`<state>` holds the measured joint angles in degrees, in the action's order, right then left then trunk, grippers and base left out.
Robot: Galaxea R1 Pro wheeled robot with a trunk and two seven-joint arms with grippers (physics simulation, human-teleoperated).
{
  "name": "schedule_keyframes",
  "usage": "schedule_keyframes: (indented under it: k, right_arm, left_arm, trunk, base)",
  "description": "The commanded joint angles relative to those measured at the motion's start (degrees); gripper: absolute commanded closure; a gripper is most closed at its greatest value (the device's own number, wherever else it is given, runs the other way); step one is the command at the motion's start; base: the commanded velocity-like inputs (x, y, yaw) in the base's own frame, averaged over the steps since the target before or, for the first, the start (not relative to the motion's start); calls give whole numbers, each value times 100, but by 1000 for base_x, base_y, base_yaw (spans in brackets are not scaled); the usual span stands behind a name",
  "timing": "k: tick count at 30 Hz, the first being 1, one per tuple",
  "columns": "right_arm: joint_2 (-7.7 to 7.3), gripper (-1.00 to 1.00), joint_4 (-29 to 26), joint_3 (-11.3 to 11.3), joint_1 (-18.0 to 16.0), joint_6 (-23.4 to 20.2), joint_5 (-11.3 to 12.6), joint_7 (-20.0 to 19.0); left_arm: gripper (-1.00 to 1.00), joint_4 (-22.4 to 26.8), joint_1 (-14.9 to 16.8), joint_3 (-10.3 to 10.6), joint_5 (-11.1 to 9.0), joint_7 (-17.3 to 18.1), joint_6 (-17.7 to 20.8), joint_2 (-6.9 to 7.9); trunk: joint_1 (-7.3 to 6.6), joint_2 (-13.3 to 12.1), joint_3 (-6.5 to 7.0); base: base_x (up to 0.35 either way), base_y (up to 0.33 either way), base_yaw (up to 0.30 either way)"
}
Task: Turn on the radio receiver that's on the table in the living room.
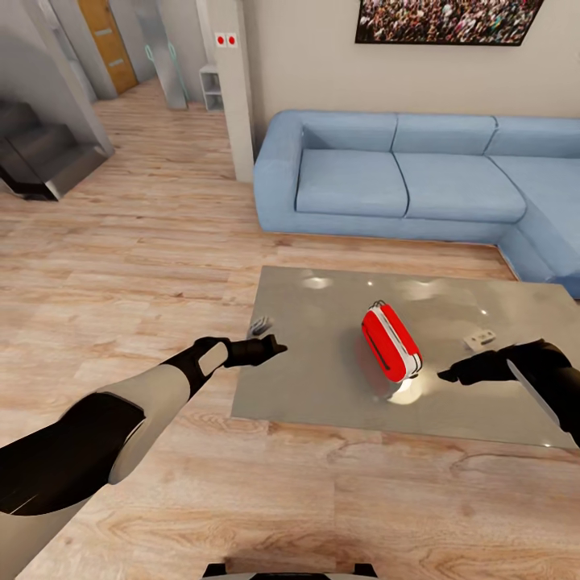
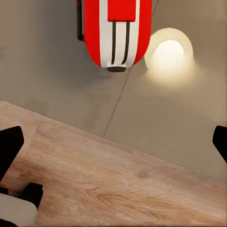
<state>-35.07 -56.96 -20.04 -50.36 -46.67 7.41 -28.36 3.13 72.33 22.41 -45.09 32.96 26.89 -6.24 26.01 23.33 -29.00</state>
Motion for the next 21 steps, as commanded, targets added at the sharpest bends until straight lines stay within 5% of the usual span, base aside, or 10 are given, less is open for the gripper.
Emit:
schedule_keyframes:
  k: [1,11,21]
  right_arm:
    - [0,-100,16,0,0,0,41,-1]
    - [-77,-100,249,0,0,45,650,14]
    - [-107,-100,717,0,0,436,770,42]
  left_arm:
    - [100,-16,0,0,0,0,0,0]
    - [100,-85,0,-4,-8,0,-7,0]
    - [100,-145,-8,0,-4,0,-17,21]
  trunk:
    - [0,0,2]
    - [0,0,72]
    - [0,0,163]
  base:
    - [0,0,0]
    - [0,0,0]
    - [0,0,0]
